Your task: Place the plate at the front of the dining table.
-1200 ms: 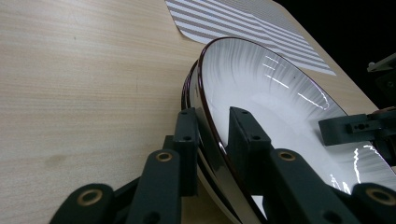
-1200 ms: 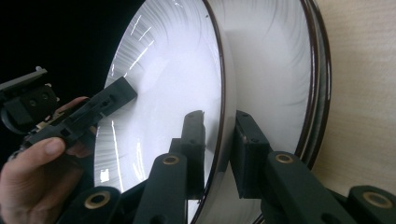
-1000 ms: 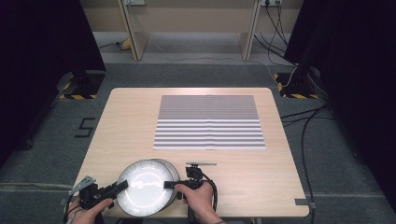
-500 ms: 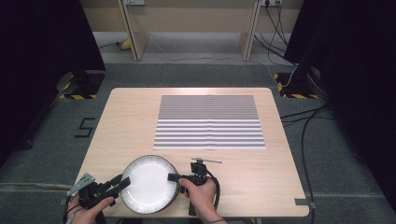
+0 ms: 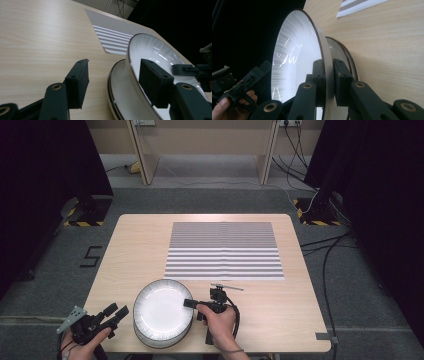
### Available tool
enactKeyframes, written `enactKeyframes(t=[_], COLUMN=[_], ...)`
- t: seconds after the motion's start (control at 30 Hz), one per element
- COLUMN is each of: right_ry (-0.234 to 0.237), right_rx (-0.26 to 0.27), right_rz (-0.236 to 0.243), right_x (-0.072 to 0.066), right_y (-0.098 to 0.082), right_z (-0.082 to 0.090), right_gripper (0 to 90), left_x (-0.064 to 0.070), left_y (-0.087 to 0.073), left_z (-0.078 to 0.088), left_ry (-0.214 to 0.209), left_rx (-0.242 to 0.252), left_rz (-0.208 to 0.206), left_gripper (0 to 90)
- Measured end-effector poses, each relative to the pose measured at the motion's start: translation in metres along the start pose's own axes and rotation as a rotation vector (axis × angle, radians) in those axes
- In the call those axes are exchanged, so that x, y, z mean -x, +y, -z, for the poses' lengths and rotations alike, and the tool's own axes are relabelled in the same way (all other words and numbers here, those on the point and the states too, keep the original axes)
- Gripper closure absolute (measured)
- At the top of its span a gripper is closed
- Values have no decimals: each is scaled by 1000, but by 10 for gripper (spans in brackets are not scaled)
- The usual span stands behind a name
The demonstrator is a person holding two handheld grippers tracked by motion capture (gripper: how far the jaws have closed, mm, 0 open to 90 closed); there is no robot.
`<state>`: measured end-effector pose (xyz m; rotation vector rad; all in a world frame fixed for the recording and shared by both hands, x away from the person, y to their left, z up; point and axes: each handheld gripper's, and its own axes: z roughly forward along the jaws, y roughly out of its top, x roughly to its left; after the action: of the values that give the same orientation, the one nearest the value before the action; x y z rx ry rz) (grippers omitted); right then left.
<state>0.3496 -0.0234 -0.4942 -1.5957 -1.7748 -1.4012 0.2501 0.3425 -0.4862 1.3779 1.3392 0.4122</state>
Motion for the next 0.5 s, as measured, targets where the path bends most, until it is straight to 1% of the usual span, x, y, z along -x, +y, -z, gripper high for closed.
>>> enactKeyframes(t=[0.13,0.2,0.27,0.37,0.5], right_ry=[-6,-6,-6,-4,-15], right_rx=[12,23,27,35,46], right_rz=[0,-4,0,-6,5], right_x=[2,1,2,1,1], right_y=[4,7,8,13,19], right_z=[4,6,7,11,16], right_gripper=[810,809,809,808,805], left_x=[-2,-3,-4,-4,-5], left_y=[-1,-3,-3,-5,-7], left_z=[0,-1,-2,-3,-3], left_ry=[14,33,37,48,50], left_rx=[-3,-12,-15,-28,-27], left_rz=[-4,-21,-22,-37,-35], left_gripper=[408,408,407,404,403])
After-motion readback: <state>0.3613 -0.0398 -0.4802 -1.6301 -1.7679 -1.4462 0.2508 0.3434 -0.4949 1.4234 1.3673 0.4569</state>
